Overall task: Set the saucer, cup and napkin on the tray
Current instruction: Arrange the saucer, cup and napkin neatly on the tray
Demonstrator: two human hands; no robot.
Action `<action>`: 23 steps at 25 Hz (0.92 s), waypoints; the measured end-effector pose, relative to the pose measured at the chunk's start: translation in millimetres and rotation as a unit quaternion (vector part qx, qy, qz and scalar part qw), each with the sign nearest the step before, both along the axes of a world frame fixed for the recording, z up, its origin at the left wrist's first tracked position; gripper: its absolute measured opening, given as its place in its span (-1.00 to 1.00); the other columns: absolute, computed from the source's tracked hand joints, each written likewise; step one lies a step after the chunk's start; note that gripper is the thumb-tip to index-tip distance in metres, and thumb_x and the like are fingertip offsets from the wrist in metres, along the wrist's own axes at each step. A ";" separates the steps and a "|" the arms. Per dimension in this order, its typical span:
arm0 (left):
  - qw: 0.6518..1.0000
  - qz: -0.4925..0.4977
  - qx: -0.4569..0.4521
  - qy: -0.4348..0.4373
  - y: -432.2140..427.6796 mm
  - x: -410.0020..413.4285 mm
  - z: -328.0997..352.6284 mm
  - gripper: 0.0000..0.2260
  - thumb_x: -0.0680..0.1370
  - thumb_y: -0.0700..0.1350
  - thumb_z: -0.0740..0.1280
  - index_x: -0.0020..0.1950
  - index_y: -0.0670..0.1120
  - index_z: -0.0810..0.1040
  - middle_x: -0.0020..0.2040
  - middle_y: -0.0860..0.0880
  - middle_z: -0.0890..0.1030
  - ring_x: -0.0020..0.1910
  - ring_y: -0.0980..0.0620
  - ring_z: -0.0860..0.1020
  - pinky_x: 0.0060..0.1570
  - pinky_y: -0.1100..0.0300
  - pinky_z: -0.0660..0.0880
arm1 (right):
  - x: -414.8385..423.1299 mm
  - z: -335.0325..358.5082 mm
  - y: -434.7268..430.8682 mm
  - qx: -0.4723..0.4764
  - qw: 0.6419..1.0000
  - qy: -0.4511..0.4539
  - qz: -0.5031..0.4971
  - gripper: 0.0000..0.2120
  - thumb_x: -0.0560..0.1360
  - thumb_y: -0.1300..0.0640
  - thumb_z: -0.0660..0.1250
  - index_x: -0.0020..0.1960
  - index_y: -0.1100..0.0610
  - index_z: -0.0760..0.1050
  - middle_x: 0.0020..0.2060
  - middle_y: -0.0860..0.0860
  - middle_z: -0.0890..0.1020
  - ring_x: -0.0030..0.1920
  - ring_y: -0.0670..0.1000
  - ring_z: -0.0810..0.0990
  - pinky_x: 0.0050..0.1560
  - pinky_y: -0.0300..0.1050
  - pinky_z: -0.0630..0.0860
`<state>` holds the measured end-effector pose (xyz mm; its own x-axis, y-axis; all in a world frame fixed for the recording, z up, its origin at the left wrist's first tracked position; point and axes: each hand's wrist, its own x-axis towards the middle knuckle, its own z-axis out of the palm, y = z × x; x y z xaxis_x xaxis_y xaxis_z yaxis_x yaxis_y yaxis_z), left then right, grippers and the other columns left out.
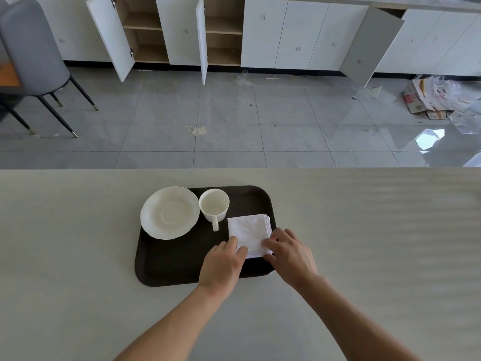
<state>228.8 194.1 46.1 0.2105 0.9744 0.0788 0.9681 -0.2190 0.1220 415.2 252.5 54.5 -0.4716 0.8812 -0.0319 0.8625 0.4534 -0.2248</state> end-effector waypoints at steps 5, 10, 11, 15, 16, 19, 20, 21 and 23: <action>0.999 -0.002 0.002 0.055 6.6 1.6 4.6 -0.80 0.29 -0.29 0.46 -0.26 -0.09 0.48 -0.29 -0.06 0.45 -0.42 0.01 0.37 -0.48 0.19 0.30 | -3.7 -2.1 5.8 0.002 1.000 0.016 -0.010 -0.83 0.42 0.03 0.47 -0.01 -0.04 0.58 -0.06 -0.07 0.54 -0.03 0.03 0.51 -0.45 -0.14 0.41; 0.990 -0.030 -0.016 0.137 23.7 4.2 17.1 -0.76 0.18 -0.27 0.48 -0.32 -0.07 0.47 -0.34 -0.04 0.45 -0.39 -0.02 0.41 -0.46 0.16 0.35 | -5.3 -0.5 17.0 0.010 0.999 0.022 -0.022 -0.86 0.44 0.03 0.44 0.00 -0.04 0.58 -0.08 -0.06 0.54 -0.02 0.03 0.51 -0.44 -0.13 0.40; 0.989 -0.029 -0.022 0.145 27.4 4.8 20.2 -0.76 0.17 -0.26 0.50 -0.32 -0.07 0.48 -0.35 -0.04 0.46 -0.40 -0.01 0.42 -0.46 0.16 0.35 | -5.6 -0.1 19.8 0.011 0.999 0.023 -0.022 -0.86 0.44 0.03 0.44 0.00 -0.04 0.59 -0.08 -0.06 0.55 -0.02 0.04 0.51 -0.43 -0.12 0.41; 0.985 -0.022 -0.045 0.166 36.9 5.1 27.7 -0.73 0.12 -0.22 0.55 -0.31 -0.06 0.51 -0.35 -0.03 0.49 -0.40 0.02 0.45 -0.49 0.18 0.37 | -9.9 0.5 29.7 0.011 0.999 0.031 -0.020 -0.84 0.43 0.05 0.47 0.00 -0.01 0.59 -0.08 -0.04 0.55 -0.02 0.05 0.52 -0.42 -0.11 0.45; 0.983 -0.025 -0.048 0.174 38.6 5.3 28.5 -0.72 0.12 -0.22 0.56 -0.31 -0.06 0.52 -0.36 -0.02 0.49 -0.40 0.03 0.46 -0.49 0.19 0.36 | -10.9 0.2 31.8 0.011 0.999 0.034 -0.018 -0.84 0.42 0.06 0.48 -0.01 -0.01 0.59 -0.08 -0.03 0.56 -0.02 0.06 0.52 -0.42 -0.10 0.46; 0.978 -0.031 -0.048 0.203 44.5 6.8 30.8 -0.73 0.12 -0.20 0.56 -0.32 -0.04 0.53 -0.38 0.00 0.49 -0.42 0.05 0.46 -0.49 0.20 0.32 | -13.1 -0.4 37.1 0.010 0.999 0.040 -0.022 -0.84 0.42 0.06 0.47 -0.01 -0.01 0.60 -0.07 -0.04 0.56 -0.01 0.05 0.52 -0.40 -0.08 0.51; 0.976 -0.031 -0.046 0.210 46.8 7.3 31.2 -0.74 0.13 -0.19 0.56 -0.31 -0.03 0.54 -0.38 0.01 0.50 -0.42 0.05 0.46 -0.49 0.20 0.33 | -13.7 -0.8 38.9 0.011 0.999 0.043 -0.027 -0.84 0.42 0.06 0.47 0.00 -0.01 0.60 -0.07 -0.04 0.56 0.00 0.05 0.52 -0.40 -0.07 0.51; 0.975 -0.030 -0.044 0.214 49.0 8.0 31.0 -0.74 0.13 -0.18 0.57 -0.31 -0.03 0.54 -0.38 0.01 0.50 -0.42 0.06 0.47 -0.49 0.21 0.34 | -14.1 -1.4 40.7 0.011 0.998 0.048 -0.031 -0.84 0.42 0.07 0.47 0.00 -0.01 0.60 -0.07 -0.03 0.56 0.00 0.05 0.52 -0.39 -0.07 0.52; 0.976 -0.024 -0.040 0.213 51.9 8.5 30.6 -0.74 0.13 -0.16 0.58 -0.30 -0.01 0.56 -0.37 0.02 0.52 -0.41 0.07 0.49 -0.48 0.22 0.36 | -15.6 -2.3 43.5 0.013 0.998 0.053 -0.033 -0.83 0.43 0.08 0.46 0.01 -0.01 0.61 -0.07 -0.02 0.56 0.00 0.06 0.52 -0.39 -0.07 0.51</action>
